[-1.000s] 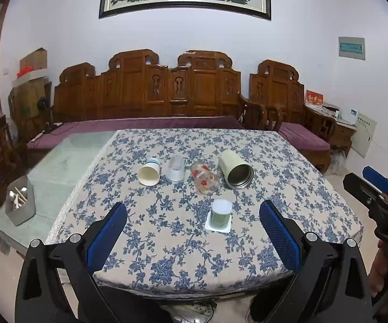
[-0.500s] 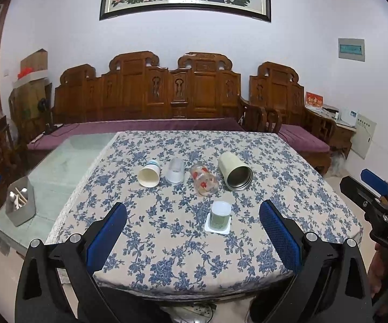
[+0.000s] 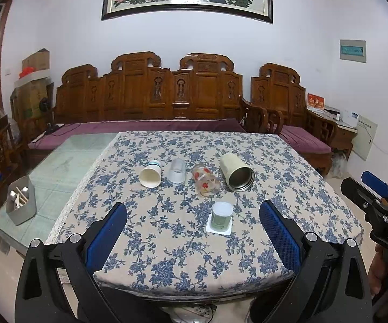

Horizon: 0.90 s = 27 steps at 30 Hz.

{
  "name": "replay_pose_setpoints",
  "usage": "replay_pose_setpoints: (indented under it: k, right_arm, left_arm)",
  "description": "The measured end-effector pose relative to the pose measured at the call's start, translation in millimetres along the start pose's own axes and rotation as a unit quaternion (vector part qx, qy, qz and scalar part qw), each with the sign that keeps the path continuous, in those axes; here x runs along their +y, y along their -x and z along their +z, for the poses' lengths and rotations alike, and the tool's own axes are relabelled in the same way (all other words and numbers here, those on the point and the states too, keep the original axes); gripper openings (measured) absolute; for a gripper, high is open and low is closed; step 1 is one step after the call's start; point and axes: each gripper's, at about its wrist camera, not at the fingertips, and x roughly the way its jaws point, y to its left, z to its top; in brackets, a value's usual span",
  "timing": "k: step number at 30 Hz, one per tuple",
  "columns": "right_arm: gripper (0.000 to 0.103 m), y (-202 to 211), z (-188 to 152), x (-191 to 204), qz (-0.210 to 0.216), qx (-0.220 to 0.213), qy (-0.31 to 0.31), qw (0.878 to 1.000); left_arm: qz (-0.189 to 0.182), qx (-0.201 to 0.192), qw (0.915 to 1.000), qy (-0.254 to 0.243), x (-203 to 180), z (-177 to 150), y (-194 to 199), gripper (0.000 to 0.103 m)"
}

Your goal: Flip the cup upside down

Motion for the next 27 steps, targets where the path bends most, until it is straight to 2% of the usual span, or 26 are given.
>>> replay_pose_setpoints:
  k: [27]
  right_arm:
    - [0.098, -0.7, -1.0, 1.0, -0.001, -0.001, -0.001, 1.000]
  left_arm:
    - [0.006, -0.001, 1.0000, -0.001, 0.7, 2.5, 1.3, 0.095]
